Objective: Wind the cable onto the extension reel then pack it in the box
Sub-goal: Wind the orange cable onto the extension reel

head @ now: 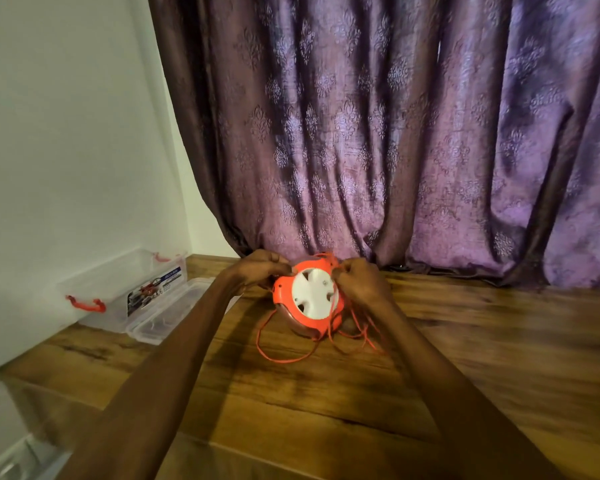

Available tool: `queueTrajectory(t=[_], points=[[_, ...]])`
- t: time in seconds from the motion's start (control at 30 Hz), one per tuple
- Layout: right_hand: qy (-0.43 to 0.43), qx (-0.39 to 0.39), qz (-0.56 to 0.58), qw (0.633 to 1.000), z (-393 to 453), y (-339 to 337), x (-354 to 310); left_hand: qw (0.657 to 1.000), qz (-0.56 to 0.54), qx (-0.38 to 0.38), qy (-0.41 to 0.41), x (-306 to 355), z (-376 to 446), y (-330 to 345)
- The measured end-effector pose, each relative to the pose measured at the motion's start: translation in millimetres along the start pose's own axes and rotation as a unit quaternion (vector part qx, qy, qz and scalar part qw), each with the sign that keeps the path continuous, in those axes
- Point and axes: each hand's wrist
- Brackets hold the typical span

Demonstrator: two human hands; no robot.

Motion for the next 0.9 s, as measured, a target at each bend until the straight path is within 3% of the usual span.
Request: queueTrajectory(t=[0.2,0.4,0.5,0.57,0.67,0.73,0.83,0.9], points=[[0.093,0.000,0.048,0.995,29.3,-10.8,49.0,0.999,-0.008,0.046,0.015,-4.7,-3.5,-15.6],[0.089,-0.048,-0.071,0.992,30.5,-12.0,86.1,0.978,-0.152,0.142,-0.001,-6.6,-6.6,-25.4],[0.017,-0.141,-0.062,0.988,30.5,-5.0,88.7,0.955,-0.227,0.185,-0.038,1.1,-1.6,-18.2],[-0.027,-0.146,-0.026,0.989,26.9,-1.2,86.5,0.942,-0.260,0.205,-0.059,5.0,3.9,-12.4],[-0.116,0.011,0.017,0.993,23.4,-3.8,78.5,0.925,-0.309,0.205,-0.088,9.7,13.6,-1.9],[-0.210,0.082,0.038,0.973,23.3,-12.2,68.9,0.921,-0.320,0.198,-0.106,13.5,18.7,5.6],[-0.318,0.123,-0.029,0.939,28.7,-26.8,54.6,0.922,-0.328,0.166,-0.124,17.1,25.4,16.1],[-0.363,0.110,-0.031,0.925,32.2,-33.0,51.6,0.927,-0.328,0.138,-0.120,17.3,29.3,22.1]])
Point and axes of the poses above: each hand's wrist, its own z-axis towards the middle knuckle, its own y-axis out of the palm, x = y × z, and after that the axes turned 13 degrees about y, right-handed
